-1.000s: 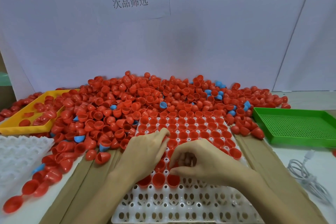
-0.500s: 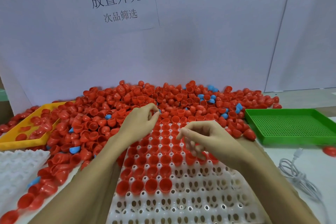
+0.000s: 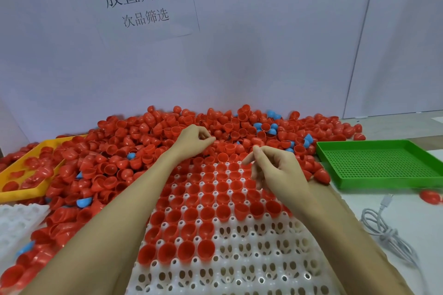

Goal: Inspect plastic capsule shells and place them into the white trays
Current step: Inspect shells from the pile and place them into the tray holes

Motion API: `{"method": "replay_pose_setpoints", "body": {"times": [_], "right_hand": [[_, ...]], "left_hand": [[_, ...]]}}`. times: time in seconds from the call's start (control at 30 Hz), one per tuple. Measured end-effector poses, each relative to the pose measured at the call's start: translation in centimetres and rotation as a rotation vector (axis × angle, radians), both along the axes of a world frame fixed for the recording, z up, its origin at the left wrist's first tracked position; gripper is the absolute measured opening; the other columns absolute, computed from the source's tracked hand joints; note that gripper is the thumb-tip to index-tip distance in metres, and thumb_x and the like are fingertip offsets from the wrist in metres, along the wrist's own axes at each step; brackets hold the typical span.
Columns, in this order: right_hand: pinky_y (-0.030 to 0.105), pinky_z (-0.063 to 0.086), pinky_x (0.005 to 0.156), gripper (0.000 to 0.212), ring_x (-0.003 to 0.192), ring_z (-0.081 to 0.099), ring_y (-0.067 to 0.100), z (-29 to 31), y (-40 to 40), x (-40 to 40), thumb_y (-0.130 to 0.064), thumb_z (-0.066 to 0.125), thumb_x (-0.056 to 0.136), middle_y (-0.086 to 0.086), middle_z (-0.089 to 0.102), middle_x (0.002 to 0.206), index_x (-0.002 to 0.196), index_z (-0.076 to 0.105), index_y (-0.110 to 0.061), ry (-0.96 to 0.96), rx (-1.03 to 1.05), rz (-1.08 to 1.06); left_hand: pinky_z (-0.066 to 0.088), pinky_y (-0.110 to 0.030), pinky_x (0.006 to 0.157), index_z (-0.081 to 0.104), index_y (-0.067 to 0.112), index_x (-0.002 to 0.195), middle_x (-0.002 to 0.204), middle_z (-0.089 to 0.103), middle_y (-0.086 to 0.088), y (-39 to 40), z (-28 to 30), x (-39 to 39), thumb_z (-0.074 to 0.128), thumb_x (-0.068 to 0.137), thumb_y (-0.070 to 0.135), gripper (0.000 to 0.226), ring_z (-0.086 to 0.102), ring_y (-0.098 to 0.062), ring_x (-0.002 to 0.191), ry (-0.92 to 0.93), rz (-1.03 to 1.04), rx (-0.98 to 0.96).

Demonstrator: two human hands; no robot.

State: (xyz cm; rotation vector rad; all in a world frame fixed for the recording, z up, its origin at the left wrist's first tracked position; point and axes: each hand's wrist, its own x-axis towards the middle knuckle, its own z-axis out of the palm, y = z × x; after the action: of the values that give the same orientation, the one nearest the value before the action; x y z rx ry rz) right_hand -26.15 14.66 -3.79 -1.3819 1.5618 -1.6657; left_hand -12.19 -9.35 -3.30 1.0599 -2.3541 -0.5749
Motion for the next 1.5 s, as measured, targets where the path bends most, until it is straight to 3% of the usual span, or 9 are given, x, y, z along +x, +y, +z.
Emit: {"method": "replay_pose_setpoints", "body": {"times": [0.13,0.27,0.4,0.6,0.83,1.0,1.1,1.23,1.5], "right_hand": [[0.015,0.045,0.049,0.037,0.049,0.062,0.018,-0.3,-0.2,-0.3,-0.026,0.05,0.111,0.004,0.069,0.064,0.088,0.076,-0.014,0.005,0.004,-0.024],[0.016,0.05,0.052,0.01,0.059,0.069,0.013,-0.4,-0.3,0.0,-0.023,0.06,0.106,0.002,0.073,0.08,0.111,0.068,-0.026,0.011,0.024,-0.11],[0.026,0.062,0.067,0.039,0.087,0.076,0.011,-0.1,0.1,0.7,-0.03,0.068,0.102,-0.006,0.072,0.109,0.137,0.055,-0.041,0.081,0.026,-0.024],[0.025,0.061,0.085,0.018,0.102,0.077,0.018,0.7,0.8,1.9,-0.027,0.074,0.099,-0.002,0.078,0.114,0.116,0.077,-0.025,-0.051,0.029,0.294],[0.031,0.059,0.097,0.025,0.12,0.068,0.019,0.5,0.5,1.7,-0.016,0.082,0.091,-0.005,0.072,0.12,0.112,0.076,-0.027,0.071,-0.078,0.298],[0.021,0.054,0.101,0.043,0.133,0.059,0.01,0.5,0.6,1.5,-0.025,0.083,0.091,-0.012,0.065,0.138,0.13,0.068,-0.034,0.101,-0.045,0.339],[0.017,0.053,0.101,0.044,0.13,0.062,0.006,0.5,0.6,1.5,-0.028,0.08,0.094,-0.014,0.067,0.138,0.135,0.066,-0.037,0.121,-0.01,0.373],[0.031,0.061,0.093,0.035,0.113,0.074,0.02,0.5,0.6,1.7,-0.024,0.079,0.095,-0.004,0.075,0.125,0.129,0.071,-0.029,0.103,-0.008,0.363],[0.025,0.061,0.077,0.017,0.089,0.076,0.015,0.8,1.0,2.1,-0.031,0.073,0.097,-0.002,0.079,0.1,0.114,0.077,-0.029,0.082,0.004,0.329]], "left_hand": [[0.056,-0.021,0.079,0.079,0.02,0.098,0.094,0.077,0.011,3.1,1.4,1.3,0.07,0.1,0.028,0.012,0.07,-0.004,0.087,0.36,-0.069,0.283],[0.058,-0.022,0.089,0.08,0.021,0.104,0.108,0.079,0.002,8.2,1.8,3.2,0.068,0.102,0.031,0.016,0.075,-0.013,0.103,0.527,-0.224,0.358],[0.054,-0.035,0.106,0.077,0.016,0.116,0.121,0.076,-0.008,13.0,1.2,5.4,0.064,0.104,0.036,0.026,0.069,-0.024,0.121,0.653,-0.354,0.434],[0.05,-0.033,0.11,0.074,0.006,0.115,0.126,0.072,-0.016,15.6,-0.1,8.0,0.064,0.102,0.027,0.027,0.067,-0.03,0.123,0.81,-0.433,0.556],[0.055,-0.018,0.093,0.067,0.012,0.096,0.116,0.076,-0.003,16.5,-0.6,8.4,0.081,0.091,0.024,0.019,0.073,-0.017,0.113,0.783,-0.276,0.368],[0.056,-0.023,0.097,0.069,0.015,0.114,0.116,0.076,-0.004,16.7,-0.9,8.5,0.083,0.087,0.013,0.031,0.072,-0.022,0.115,0.794,-0.278,0.268],[0.055,-0.02,0.097,0.072,0.02,0.119,0.12,0.075,0.001,17.0,-0.8,8.6,0.08,0.089,0.013,0.032,0.07,-0.018,0.119,0.792,-0.292,0.231],[0.056,-0.02,0.096,0.075,0.021,0.118,0.118,0.076,0.004,17.2,-0.8,8.7,0.078,0.091,0.016,0.028,0.072,-0.016,0.117,0.776,-0.261,0.2],[0.059,-0.024,0.09,0.075,0.029,0.117,0.11,0.078,0.001,17.6,-0.6,8.8,0.085,0.084,0.021,0.036,0.076,-0.021,0.105,0.778,-0.239,0.262]]}}
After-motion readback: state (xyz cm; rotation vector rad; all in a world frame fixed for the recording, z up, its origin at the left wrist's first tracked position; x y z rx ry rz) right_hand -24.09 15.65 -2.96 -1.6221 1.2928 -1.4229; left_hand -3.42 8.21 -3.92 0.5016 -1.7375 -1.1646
